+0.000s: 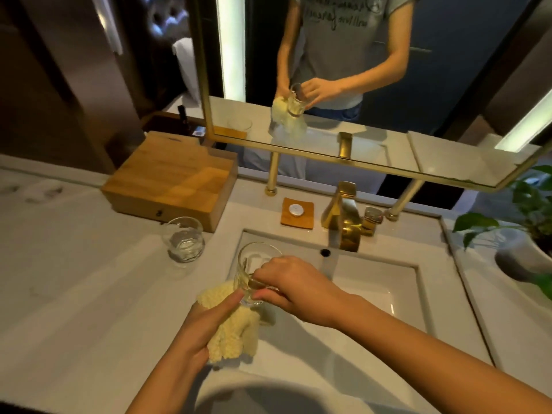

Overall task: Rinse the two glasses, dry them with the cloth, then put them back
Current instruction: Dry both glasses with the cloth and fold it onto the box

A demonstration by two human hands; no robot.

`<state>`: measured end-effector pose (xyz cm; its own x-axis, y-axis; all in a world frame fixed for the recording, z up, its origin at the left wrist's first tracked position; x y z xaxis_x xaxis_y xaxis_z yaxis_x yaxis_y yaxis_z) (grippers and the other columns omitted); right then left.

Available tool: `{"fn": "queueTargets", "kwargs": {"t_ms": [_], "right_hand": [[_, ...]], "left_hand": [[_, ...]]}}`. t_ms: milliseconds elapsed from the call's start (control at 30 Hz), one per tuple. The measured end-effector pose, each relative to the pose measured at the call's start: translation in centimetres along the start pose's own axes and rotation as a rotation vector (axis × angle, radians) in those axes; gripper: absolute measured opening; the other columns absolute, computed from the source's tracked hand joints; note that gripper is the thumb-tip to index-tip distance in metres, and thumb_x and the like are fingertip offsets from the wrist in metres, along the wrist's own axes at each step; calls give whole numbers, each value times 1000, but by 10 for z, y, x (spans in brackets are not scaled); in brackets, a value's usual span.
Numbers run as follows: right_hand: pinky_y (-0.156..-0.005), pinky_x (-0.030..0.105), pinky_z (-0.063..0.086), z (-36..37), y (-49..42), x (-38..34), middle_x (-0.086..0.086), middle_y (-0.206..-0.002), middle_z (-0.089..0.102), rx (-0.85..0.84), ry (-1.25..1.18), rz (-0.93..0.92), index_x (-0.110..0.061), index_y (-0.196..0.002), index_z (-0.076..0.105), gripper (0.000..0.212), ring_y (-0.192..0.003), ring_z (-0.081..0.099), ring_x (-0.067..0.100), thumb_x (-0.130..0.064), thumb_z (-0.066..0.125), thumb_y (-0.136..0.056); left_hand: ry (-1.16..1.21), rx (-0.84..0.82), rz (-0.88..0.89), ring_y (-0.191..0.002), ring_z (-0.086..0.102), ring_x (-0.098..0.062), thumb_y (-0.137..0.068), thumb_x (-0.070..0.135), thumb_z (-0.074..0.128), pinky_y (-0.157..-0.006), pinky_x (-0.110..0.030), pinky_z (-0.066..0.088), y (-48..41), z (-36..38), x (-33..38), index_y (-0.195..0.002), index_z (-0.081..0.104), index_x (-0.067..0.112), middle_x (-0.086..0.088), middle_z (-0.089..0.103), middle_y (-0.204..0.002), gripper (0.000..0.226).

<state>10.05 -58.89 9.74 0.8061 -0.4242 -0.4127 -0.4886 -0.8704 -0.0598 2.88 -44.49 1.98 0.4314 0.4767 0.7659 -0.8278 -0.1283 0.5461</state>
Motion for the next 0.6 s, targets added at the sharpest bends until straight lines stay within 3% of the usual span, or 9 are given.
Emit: {"fn": "queueTargets", "kwargs": {"t_ms": [133,233,367,433,500,600], "right_hand": [[-68,39,48,24,-44,-23,5,-85,66,-3,-66,-87,-12,-92,64,35,-79,58,23,-41,44,-97],[-65,36,49,40,-77,-38,3,-89,66,-4,-74,-132,-16,-96,64,34,-83,57,20,-41,41,-98],[-62,26,40,57,-121,-56,2,-89,64,-29,-55,-203,-18,-95,64,35,-83,58,19,-43,39,-98],[-60,29,44,66,-138,-61,2,-88,63,-28,-25,-220,-19,-94,64,34,-82,57,19,-42,39,-98],[-60,33,48,76,-150,-61,1,-89,62,-29,-4,-214,-19,-95,64,36,-82,57,19,-43,38,-99],[-62,35,50,88,-161,-54,1,-84,63,-44,36,-198,-20,-89,65,34,-78,57,20,-42,41,-99]], "left_hand": [[-26,86,21,-74,69,-35,-66,17,77,-70,-41,54,12,-59,18,-98,70,0,-23,72,-86,38],[-18,149,17,-91,69,-39,-59,19,79,-88,-51,52,18,-101,29,-103,68,-2,-25,72,-98,50],[-47,265,10,-93,70,-35,-61,26,80,-90,-53,52,15,-153,37,-107,68,4,-20,73,-100,53],[-35,310,-12,-90,71,-35,-72,18,77,-86,-49,55,10,-174,39,-108,67,3,-20,73,-100,39],[-30,340,-24,-81,72,-32,-80,9,71,-72,-39,58,5,-192,42,-104,67,1,-20,74,-93,27],[-9,358,-41,-80,70,-31,-83,4,66,-63,-34,57,3,-209,48,-107,65,-1,-20,72,-96,25]]}}
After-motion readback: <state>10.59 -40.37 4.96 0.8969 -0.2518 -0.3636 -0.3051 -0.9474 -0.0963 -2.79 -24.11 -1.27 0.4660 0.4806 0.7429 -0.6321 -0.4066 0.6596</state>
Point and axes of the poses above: each hand's wrist, its own y-axis away from the middle knuckle, its own z-axis out of the palm, x = y × z, the point moved 3 cm from there along -y, towards the middle knuckle
